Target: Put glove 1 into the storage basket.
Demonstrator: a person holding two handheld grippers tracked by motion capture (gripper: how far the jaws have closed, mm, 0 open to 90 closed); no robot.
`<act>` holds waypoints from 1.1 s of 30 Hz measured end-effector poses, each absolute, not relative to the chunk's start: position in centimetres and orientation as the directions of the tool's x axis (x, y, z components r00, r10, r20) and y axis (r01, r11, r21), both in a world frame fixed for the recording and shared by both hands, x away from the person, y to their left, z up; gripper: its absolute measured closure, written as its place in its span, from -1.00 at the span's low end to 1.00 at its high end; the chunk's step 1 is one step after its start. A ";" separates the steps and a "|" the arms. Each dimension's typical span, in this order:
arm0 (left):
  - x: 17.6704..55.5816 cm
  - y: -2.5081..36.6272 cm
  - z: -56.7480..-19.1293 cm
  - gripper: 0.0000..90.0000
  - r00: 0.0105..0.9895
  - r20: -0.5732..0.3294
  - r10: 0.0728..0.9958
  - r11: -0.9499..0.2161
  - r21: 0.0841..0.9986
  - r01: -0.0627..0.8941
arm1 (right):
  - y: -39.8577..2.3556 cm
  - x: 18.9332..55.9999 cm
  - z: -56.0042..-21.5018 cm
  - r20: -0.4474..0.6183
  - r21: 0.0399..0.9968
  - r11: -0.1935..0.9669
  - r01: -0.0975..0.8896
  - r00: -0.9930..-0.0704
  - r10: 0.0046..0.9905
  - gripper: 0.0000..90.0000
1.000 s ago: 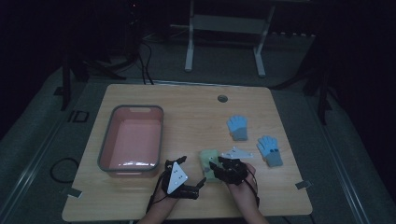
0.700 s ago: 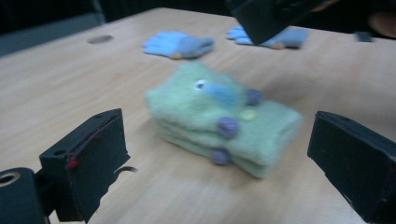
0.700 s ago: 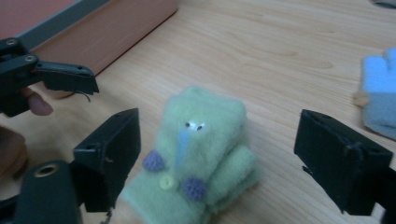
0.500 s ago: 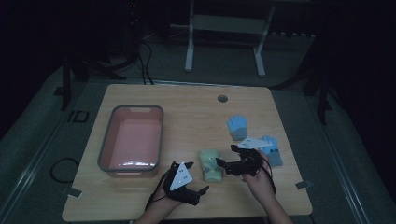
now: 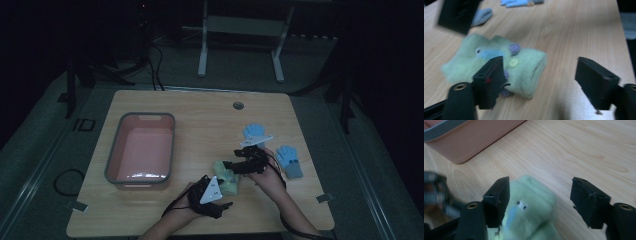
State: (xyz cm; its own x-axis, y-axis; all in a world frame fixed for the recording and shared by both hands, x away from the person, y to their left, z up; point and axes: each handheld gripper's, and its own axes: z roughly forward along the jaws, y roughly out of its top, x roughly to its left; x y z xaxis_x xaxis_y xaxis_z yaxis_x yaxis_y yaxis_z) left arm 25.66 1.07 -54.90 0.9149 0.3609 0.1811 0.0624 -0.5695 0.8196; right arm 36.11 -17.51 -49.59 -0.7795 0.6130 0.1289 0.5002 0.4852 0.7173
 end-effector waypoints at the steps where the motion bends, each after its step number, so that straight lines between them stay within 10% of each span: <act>1: 25.7 1.1 -54.9 -0.32 0.915 0.181 0.361 -0.569 0.820 0.062 | -17.5 36.1 -49.6 0.129 0.717 0.485 0.500 -0.780 0.613 -0.24; 13: 27.3 -0.3 -56.1 -0.21 0.922 0.234 0.309 -0.659 0.752 0.030 | -16.9 38.6 -53.8 0.263 0.601 0.524 0.604 -0.768 0.584 -0.21; 22: 27.1 -1.0 -56.5 0.20 0.874 0.367 0.319 -0.720 0.694 -0.028 | -16.8 38.6 -54.4 0.324 0.586 0.520 0.621 -0.768 0.552 0.28; 33: 27.9 -0.6 -55.0 0.64 0.895 0.253 0.368 -0.677 0.733 0.071 | -17.0 38.3 -53.9 0.362 0.606 0.475 0.638 -0.753 0.550 0.58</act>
State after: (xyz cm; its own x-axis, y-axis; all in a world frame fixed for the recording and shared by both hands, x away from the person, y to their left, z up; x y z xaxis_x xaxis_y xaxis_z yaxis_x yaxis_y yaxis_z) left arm 27.90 -0.59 -54.96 0.8949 0.3675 0.2532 0.0708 -0.6771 0.7325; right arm 38.26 -17.04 -53.91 -0.7528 0.5500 0.3617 0.6383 0.4753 0.6056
